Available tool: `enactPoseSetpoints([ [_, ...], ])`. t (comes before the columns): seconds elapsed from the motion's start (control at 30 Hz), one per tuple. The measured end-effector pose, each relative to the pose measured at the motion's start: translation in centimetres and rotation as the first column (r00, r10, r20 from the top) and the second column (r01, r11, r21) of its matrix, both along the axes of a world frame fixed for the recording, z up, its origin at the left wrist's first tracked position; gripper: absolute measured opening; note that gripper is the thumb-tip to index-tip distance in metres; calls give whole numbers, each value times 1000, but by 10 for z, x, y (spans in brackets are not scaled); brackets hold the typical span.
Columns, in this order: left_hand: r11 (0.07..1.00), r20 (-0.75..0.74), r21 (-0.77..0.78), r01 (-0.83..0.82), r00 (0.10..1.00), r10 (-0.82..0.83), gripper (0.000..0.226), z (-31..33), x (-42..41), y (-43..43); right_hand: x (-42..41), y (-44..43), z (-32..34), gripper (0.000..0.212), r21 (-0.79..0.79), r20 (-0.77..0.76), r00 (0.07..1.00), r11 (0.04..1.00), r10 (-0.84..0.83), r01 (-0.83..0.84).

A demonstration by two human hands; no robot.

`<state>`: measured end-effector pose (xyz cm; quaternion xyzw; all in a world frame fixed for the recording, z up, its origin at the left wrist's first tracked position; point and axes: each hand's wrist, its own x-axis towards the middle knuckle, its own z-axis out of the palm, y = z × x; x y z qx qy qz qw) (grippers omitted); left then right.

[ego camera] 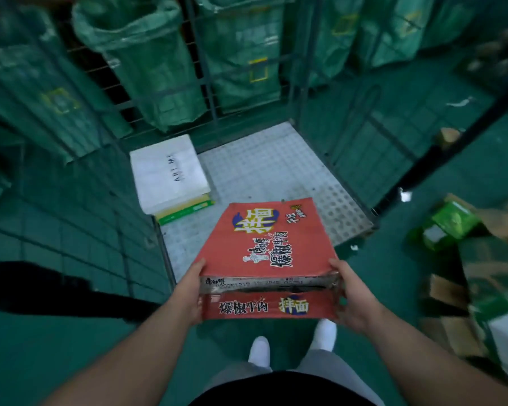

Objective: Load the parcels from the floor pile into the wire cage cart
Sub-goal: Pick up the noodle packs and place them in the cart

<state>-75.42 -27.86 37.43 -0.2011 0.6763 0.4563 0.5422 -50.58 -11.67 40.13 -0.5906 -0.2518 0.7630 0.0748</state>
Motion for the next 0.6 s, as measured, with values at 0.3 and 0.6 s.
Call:
enactPoseSetpoints([
  [0.3, 921, 106, 6, -390, 916, 388, 57, -16, -65, -11, -128, 57, -13, 34, 75, -58, 961, 961, 270, -265],
  [0.6, 784, 54, 98, -613, 790, 611, 63, -40, -149, 69, -242, 166, -52, 30, 81, -31, 938, 936, 345, -341],
])
